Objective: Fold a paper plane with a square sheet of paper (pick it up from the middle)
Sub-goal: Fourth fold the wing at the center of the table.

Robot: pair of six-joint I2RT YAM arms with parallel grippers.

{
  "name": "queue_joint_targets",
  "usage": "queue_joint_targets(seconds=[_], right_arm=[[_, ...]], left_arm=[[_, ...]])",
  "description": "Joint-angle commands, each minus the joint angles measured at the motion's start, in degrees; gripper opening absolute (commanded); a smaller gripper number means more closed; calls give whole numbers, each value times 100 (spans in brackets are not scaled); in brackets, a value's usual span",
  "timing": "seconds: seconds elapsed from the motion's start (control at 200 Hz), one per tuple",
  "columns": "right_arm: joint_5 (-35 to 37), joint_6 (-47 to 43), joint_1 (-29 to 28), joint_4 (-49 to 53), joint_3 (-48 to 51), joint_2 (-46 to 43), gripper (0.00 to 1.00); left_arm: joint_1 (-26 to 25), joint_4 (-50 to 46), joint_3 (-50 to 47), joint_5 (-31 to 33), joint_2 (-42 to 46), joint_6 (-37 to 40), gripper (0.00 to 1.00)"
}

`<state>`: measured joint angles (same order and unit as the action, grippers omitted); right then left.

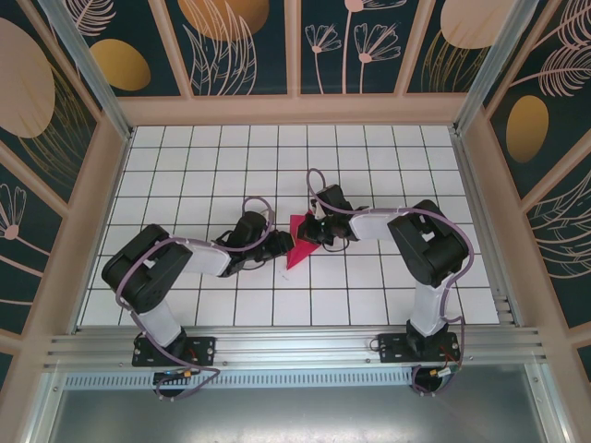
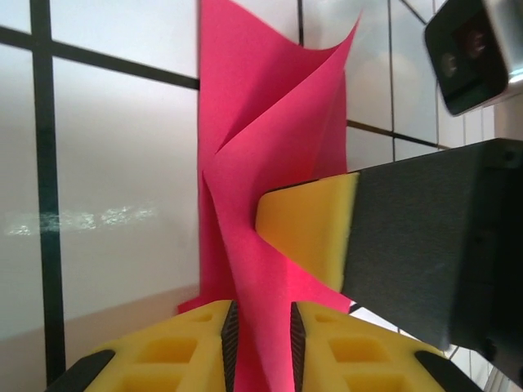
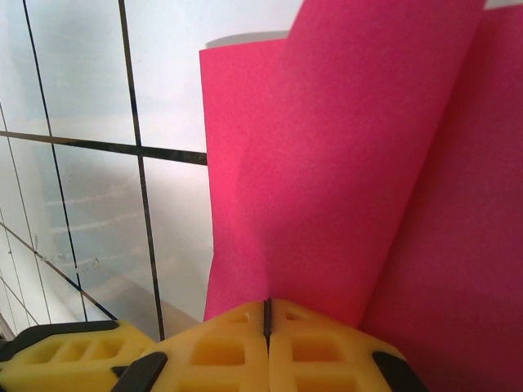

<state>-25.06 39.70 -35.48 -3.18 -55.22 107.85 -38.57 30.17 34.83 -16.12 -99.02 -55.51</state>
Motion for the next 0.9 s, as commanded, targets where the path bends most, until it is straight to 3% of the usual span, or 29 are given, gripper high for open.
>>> queue_joint_targets(seconds=[0.0,0.07,0.52,0.896], right_arm=[[124,-16,-55,168,-141,98,6],[113,-15,-50,164,-145,104,6],[84,-15,-79,191,-199,98,6],[115,-21,-95,224,-225,119,7]], left_arm=[[38,-151,120,-101,-172,100,24],[35,-137,120,-102,-198,109,18],[33,-308,198,-50,-442,418,0],[37,-428,216,82,-238,545,0]])
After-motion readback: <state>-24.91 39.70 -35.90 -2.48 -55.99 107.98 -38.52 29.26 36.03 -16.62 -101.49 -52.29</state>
